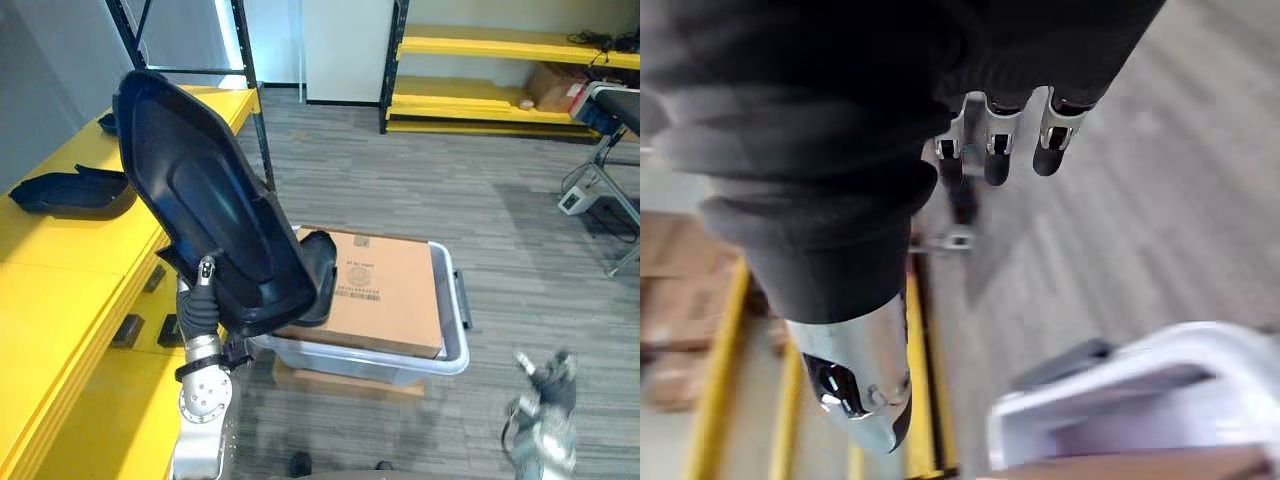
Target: Walk over and take plastic housings, then place them on the shelf
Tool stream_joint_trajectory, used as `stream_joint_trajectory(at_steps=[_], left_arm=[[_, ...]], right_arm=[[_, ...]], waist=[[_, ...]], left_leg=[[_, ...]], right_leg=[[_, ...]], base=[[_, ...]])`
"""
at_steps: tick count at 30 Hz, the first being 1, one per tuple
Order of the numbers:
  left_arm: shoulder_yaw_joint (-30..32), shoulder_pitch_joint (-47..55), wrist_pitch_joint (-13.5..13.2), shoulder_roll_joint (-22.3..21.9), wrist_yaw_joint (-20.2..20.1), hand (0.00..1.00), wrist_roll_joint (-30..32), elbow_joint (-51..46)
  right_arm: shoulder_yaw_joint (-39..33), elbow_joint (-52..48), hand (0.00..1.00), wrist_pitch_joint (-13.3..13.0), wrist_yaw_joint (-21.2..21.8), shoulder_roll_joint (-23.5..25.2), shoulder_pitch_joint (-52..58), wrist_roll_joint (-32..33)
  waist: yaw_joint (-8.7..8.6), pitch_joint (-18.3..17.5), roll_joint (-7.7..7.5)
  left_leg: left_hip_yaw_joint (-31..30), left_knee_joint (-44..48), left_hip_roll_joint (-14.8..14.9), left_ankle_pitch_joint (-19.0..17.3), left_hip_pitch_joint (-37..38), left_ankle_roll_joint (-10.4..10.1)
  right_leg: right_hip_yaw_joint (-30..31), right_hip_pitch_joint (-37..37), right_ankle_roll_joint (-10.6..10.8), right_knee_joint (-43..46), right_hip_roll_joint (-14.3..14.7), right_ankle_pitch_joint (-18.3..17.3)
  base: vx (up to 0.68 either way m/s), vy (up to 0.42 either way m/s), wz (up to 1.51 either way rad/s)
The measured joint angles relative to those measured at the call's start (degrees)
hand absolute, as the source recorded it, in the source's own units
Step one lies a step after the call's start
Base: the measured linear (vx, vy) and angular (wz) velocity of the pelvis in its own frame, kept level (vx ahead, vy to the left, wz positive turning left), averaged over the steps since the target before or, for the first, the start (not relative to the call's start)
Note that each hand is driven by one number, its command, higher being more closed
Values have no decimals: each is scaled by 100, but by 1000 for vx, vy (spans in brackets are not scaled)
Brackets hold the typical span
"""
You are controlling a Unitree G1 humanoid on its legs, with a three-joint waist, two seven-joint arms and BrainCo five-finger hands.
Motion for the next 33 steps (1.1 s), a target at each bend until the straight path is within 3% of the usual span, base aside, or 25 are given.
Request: stream_joint_trajectory(at_steps=[5,10,14,17,19,21,24,25,28,29,30,31,32,33], left_arm=[[-126,92,-69,-31,-146,100,-4,-131],[-249,92,-74,-48,-150,100,-17,-144],[-424,84,-75,-130,-241,100,-30,-223],[-614,45,-77,-180,-257,100,-46,-517],[-699,24,-103,-219,-254,100,-137,-610],[-699,29,-123,-318,-246,100,-252,-588],[-768,21,-208,-289,-253,100,-288,-558],[-813,5,-272,-276,-260,100,-291,-502],[-863,-235,-351,-167,-278,100,-358,-195],[-933,-358,-331,-105,-293,100,-360,-9],[-941,-445,-299,-76,-355,100,-360,130],[-1145,-501,-284,-33,-409,100,-360,346],[-1239,-524,-282,-40,-404,100,-359,431],[-1340,-627,-283,71,-400,100,-353,593]], right_arm=[[187,1484,0,191,294,276,212,-43],[617,2045,0,369,466,450,329,-91],[935,2132,0,385,476,535,247,-351],[1164,2130,0,382,437,553,60,-525],[1180,2111,0,379,392,523,-31,-534],[1220,2078,0,376,356,441,-179,-588],[1329,2063,0,366,367,327,-218,-719],[1337,2098,0,370,364,271,-313,-753],[1362,2202,0,374,364,232,-692,-764],[1362,2294,0,386,368,239,-767,-777],[1366,2324,0,457,367,265,-846,-826],[1373,2327,0,565,373,295,-761,-930],[1381,2329,0,575,375,306,-721,-947],[1440,2328,0,577,381,357,-712,-953]], waist=[[9,35,-19],[108,55,-30],[140,224,-56],[155,417,-38],[148,496,-12],[224,560,42],[238,560,25],[280,551,21],[305,532,-33],[291,532,-36],[287,550,-62],[263,546,-40],[221,547,-12],[105,552,-14]], left_leg=[[-74,32,-8,-31,78,-17],[-212,6,-9,-110,137,-7],[-883,393,-221,-157,-91,0],[-1382,988,-500,-265,-670,96],[-955,1202,-430,-308,-1018,189],[474,1410,-73,-434,-1216,569],[2162,1537,371,-461,-1125,654],[2554,1515,369,-465,-1097,632],[2485,1289,-40,-448,-1168,564],[2458,1290,-138,-467,-1168,592],[2362,1410,-229,-527,-1171,674],[2219,1571,-273,-734,-1029,730],[2117,1626,-253,-815,-951,725],[1845,1687,-206,-972,-783,657]], right_leg=[[-107,172,3,15,-12,-41],[-247,228,61,200,-50,-231],[-1006,365,121,595,-203,-555],[-2141,374,161,1184,-542,-924],[-2867,427,196,1482,-781,-1103],[-3595,686,253,1713,-1018,-1198],[-3977,1004,269,1691,-1152,-1205],[-3990,1084,349,1618,-1207,-1156],[-3972,1099,438,1261,-1383,-1091],[-3973,1133,507,1305,-1476,-1019],[-3970,1152,443,1524,-1604,-978],[-3568,986,-105,2375,-1875,-923],[-3075,832,-285,2756,-1875,-1026],[-1750,432,-185,3257,-1485,-1475]], base=[[-6,-11,13],[-52,-15,18],[-20,-18,99],[10,17,190],[16,36,210],[46,54,182],[122,50,133],[151,82,90],[158,131,36],[173,129,38],[211,147,46],[209,152,44],[241,138,74],[193,78,57]])
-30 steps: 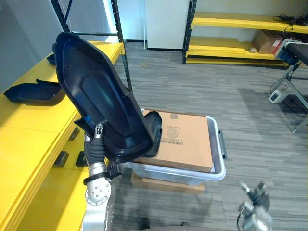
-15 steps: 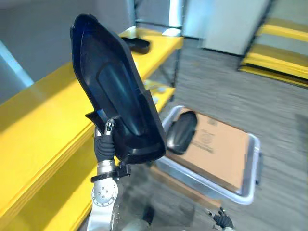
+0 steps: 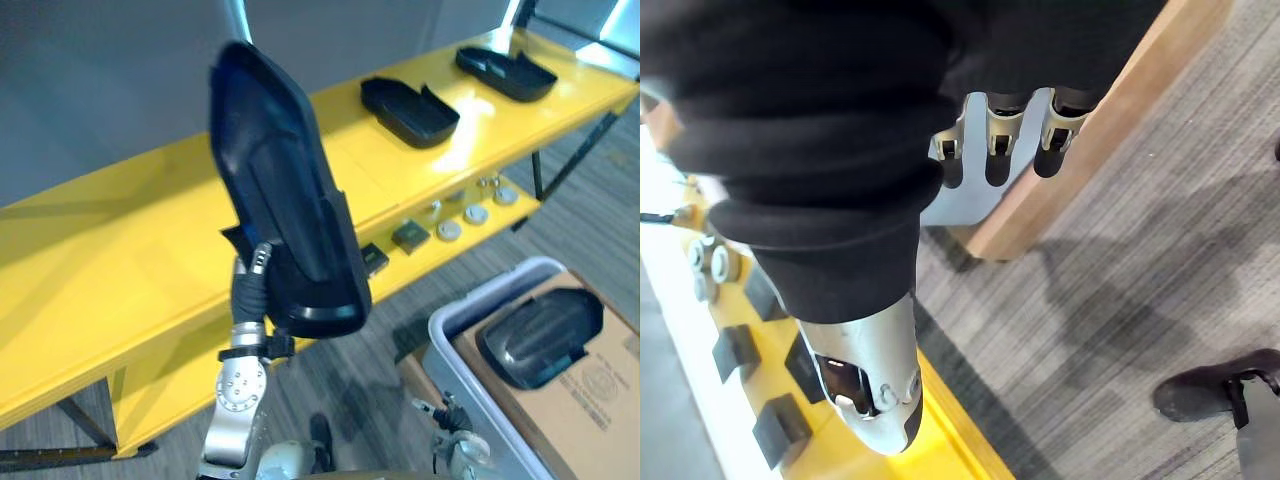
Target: Walk over and take plastic housings, then place them on the shelf
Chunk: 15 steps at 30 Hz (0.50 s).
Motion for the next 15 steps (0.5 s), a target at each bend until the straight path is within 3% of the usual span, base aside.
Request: stream_joint_trajectory(at_steps=[1,3,4,6,8,9,11,12,13,14,15], left_arm=[[-4,-23,1,19,2,100,1,29],[4,-54,0,85,32,100,4,81],[2,-57,-1,84,34,100,5,81],[-64,-61,-8,70,35,100,11,81],[-82,-58,-11,72,56,100,16,85],[-91,-56,-17,71,58,100,16,83],[-85,-47,-24,66,76,100,14,84],[-166,-10,-25,-69,110,100,14,149],[-224,-12,-29,-85,115,100,12,148],[-313,-24,-34,-130,108,100,9,148],[-321,-23,-28,-162,100,100,7,150]], right_arm=[[23,1,0,1,-1,3,8,0],[129,2,0,1,-4,7,41,-1],[131,-3,0,1,-3,12,63,-1],[147,-115,0,-6,1,70,260,4],[155,-274,0,-10,-9,75,408,4],[165,-362,0,-15,-7,150,555,5],[257,-451,0,-4,7,275,743,10],[275,-553,0,-5,52,193,774,20],[277,-608,0,-6,53,195,773,27],[311,-701,0,-14,60,121,773,27],[322,-724,0,-14,64,78,726,28]], waist=[[-4,2,-11],[-25,25,-46],[-63,27,-41],[-235,24,-45],[-281,30,-99],[-265,20,-227],[-101,-34,-446],[-117,-83,-311],[-118,-109,-268],[-117,-141,-185],[-115,-137,-151]], left_leg=[[-34,-5,2,-20,44,-10],[-228,-47,7,-115,427,-26],[-329,-33,7,-141,497,-49],[-813,130,1,-255,616,-188],[-1149,425,-14,-454,548,-328],[-1290,615,-80,-641,556,-406],[-1390,904,-144,-939,537,-569],[-1428,1179,210,-1174,444,-704],[-1348,1178,383,-1165,402,-738],[-1227,1088,611,-1057,385,-899],[-1227,995,667,-969,390,-980]], right_leg=[[234,-89,12,64,75,-85],[1318,-702,108,142,598,-448],[1513,-851,108,120,736,-465],[2460,-1390,243,-13,1216,-497],[3073,-1630,384,-236,1390,-386],[3121,-1650,463,-402,1285,-123],[3011,-1602,394,-583,1075,316],[2588,-1433,314,-567,1215,227],[2472,-1424,256,-600,1271,203],[2304,-1435,178,-643,1340,189],[2238,-1435,155,-665,1367,198]], base=[[198,56,60],[218,21,39],[256,-11,84],[218,-70,123],[155,-146,127],[140,-200,116],[184,-285,77],[211,-356,74],[211,-423,81],[154,-307,43],[170,-337,34]])
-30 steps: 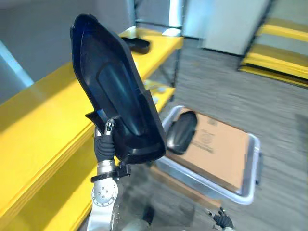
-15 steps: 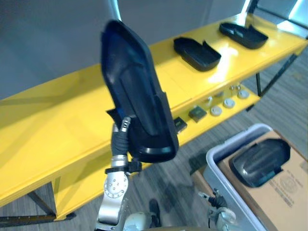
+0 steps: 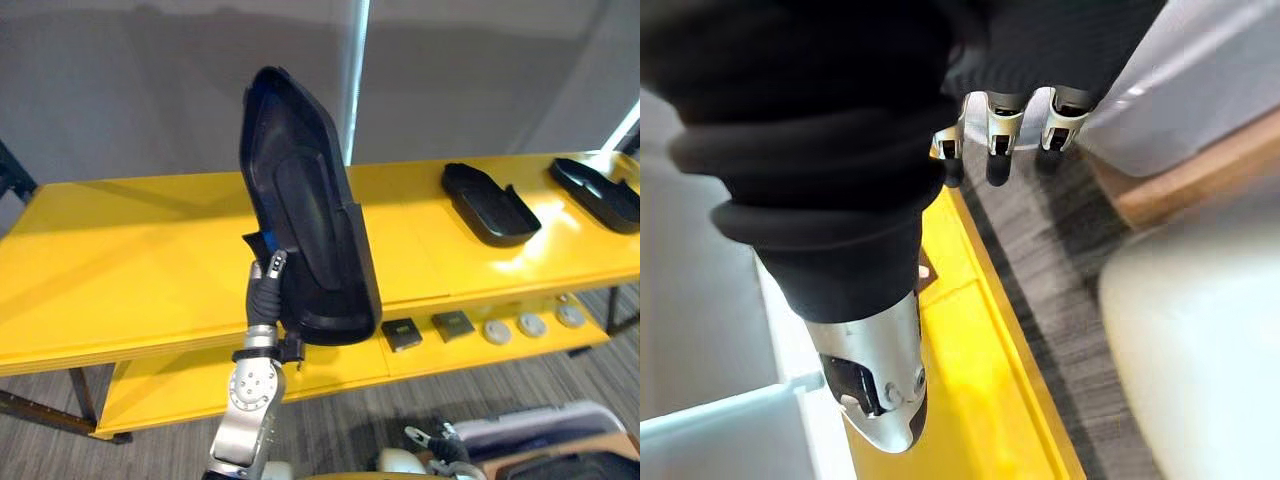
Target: Walk over and take plastic housings, then place them on the shelf
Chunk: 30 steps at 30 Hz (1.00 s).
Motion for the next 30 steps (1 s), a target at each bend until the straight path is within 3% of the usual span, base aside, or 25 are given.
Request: stream_joint_trajectory(at_steps=[4,10,16,23,30], left_arm=[[-36,-3,9,-144,-79,100,-5,28],[12,-2,28,-116,-58,100,3,137],[64,-86,155,-72,34,100,122,623],[1168,-1395,457,307,462,100,330,2101],[1666,-2254,636,662,842,100,335,3000]], right_arm=[[-13,-131,0,-16,5,-24,-142,-3],[-34,-102,0,-18,18,33,-49,-27],[-42,252,0,-21,41,82,48,-54],[29,376,0,-15,67,-18,-43,-175],[46,443,0,-18,182,-98,-73,-276]], waist=[[-24,-11,51],[-14,-44,27],[-39,-174,-10],[-254,-234,69],[-420,-242,82]], left_leg=[[-31,-631,185,331,388,-191],[-44,-858,138,488,410,-166],[-28,-1132,118,717,373,-106],[161,-1835,134,1162,496,-153],[266,-2120,116,1304,545,-208]], right_leg=[[-205,199,-75,-119,168,44],[-214,308,-160,-487,154,163],[-208,433,-126,-1101,184,568],[-13,677,-95,-2350,313,1433],[81,797,-96,-2978,346,1800]], base=[[115,-167,10],[1,-9,1],[-97,25,0],[-107,2,-19],[-42,-5,-11]])
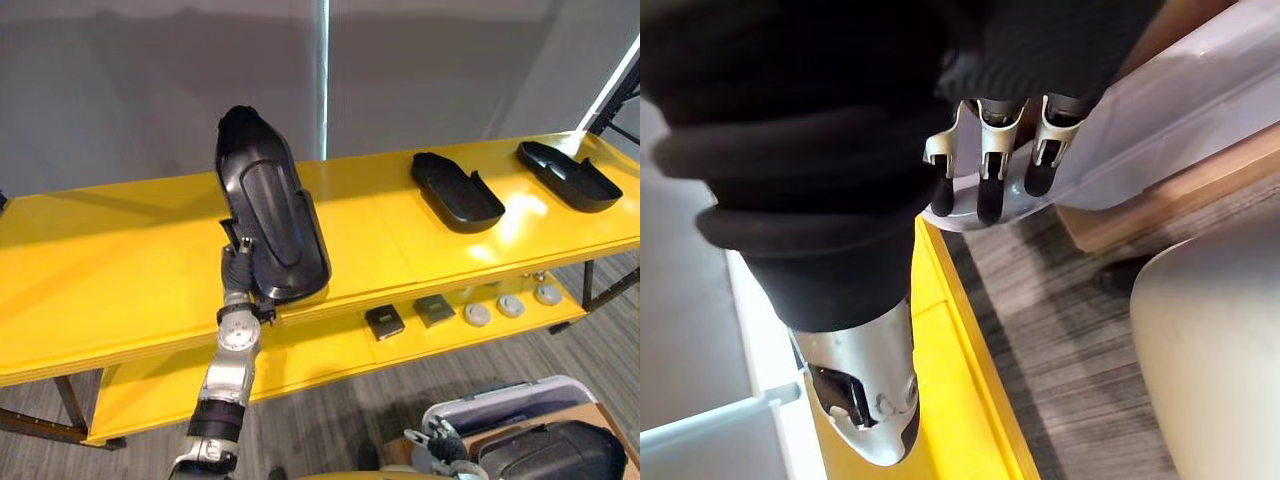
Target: Walk over and take plastic housings, then place them on the shelf
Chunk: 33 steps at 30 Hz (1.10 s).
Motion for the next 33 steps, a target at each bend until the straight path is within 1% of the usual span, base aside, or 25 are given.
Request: stream_joint_trajectory(at_steps=[1,2,3,7,9,11,12,13,15,18,19,24,26,29,33], left_arm=[[81,-203,59,87,79,100,-1,273],[134,-274,82,114,93,100,-1,367],[191,-431,141,174,112,100,-6,549],[211,-774,215,230,122,100,-9,932],[211,-848,234,273,120,100,-9,1032],[224,-1024,272,350,121,100,-15,1347],[239,-1074,293,412,120,100,-20,1479],[257,-1117,301,427,119,100,-20,1570],[347,-1340,374,429,119,100,-21,1880],[391,-1515,390,442,149,100,-21,2086],[390,-1526,390,441,155,0,-21,2095],[414,-1686,387,445,197,0,-7,2272],[422,-1789,387,445,188,0,-6,2317],[434,-1818,382,481,195,0,-2,2377],[435,-2034,392,502,194,0,-5,2494]], right_arm=[[11,0,0,0,7,-13,-2,-1],[12,0,0,0,16,-16,-3,-1],[15,-3,0,0,41,-17,-6,-1],[15,-3,0,2,98,-52,-9,-2],[14,-2,0,2,99,-63,-8,-4],[15,-2,0,2,100,-67,-22,-9],[18,-2,0,2,103,-67,-46,-12],[18,-2,0,1,102,-68,-59,-12],[27,-2,0,-1,105,-69,-82,-12],[146,-4,0,-4,104,-81,-130,-12],[161,-4,0,-4,104,-82,-135,-12],[211,-9,0,-10,104,-88,-178,-12],[212,-8,0,-10,104,-83,-183,-13],[218,-3,0,-10,104,-76,-211,-14],[221,-4,0,-50,101,-70,-227,-15]], waist=[[-63,-1,8],[-83,-1,11],[-93,3,17],[-111,11,29],[-139,12,30],[-173,19,29],[-222,38,29],[-237,52,29],[-248,123,15],[-252,203,-9],[-253,209,-7],[-271,245,33],[-293,249,27],[-381,252,23],[-384,322,-6]], left_leg=[[-1,-38,6,33,0,-43],[-1,-71,9,48,11,-63],[1,-122,8,73,28,-58],[10,-179,-2,99,64,-26],[12,-180,-15,104,70,-19],[11,-185,-37,103,73,-18],[8,-184,-54,103,74,-17],[9,-184,-65,103,75,-17],[14,-183,-86,103,80,-17],[28,-196,-76,99,79,-21],[36,-203,-72,99,78,-21],[131,-284,-58,106,87,-15],[131,-288,-57,111,95,-7],[138,-306,-64,112,144,-5],[149,-341,-73,112,186,-4]], right_leg=[[7,1,25,-55,16,40],[8,-6,29,-58,23,48],[11,-19,28,-58,39,50],[19,-22,-14,-59,55,79],[22,-22,-13,-59,49,79],[21,-22,-13,-60,35,79],[20,-20,-13,-60,35,79],[24,-21,-12,-60,35,80],[36,-20,-7,-62,18,86],[55,-36,-12,-80,22,92],[61,-45,-13,-80,22,92],[169,-130,-20,-64,31,98],[166,-122,-20,-63,32,98],[173,-86,-17,-63,28,96],[183,-62,-10,-63,27,91]], base=[[8,-20,-8],[22,-24,-6],[22,-14,-6],[45,2,-4],[40,19,-3],[0,0,0],[0,0,0],[0,0,0],[-40,13,-1],[-56,1,-3],[-45,-5,-9],[-14,-3,-11],[0,0,0],[4,4,-1],[3,3,-1]])
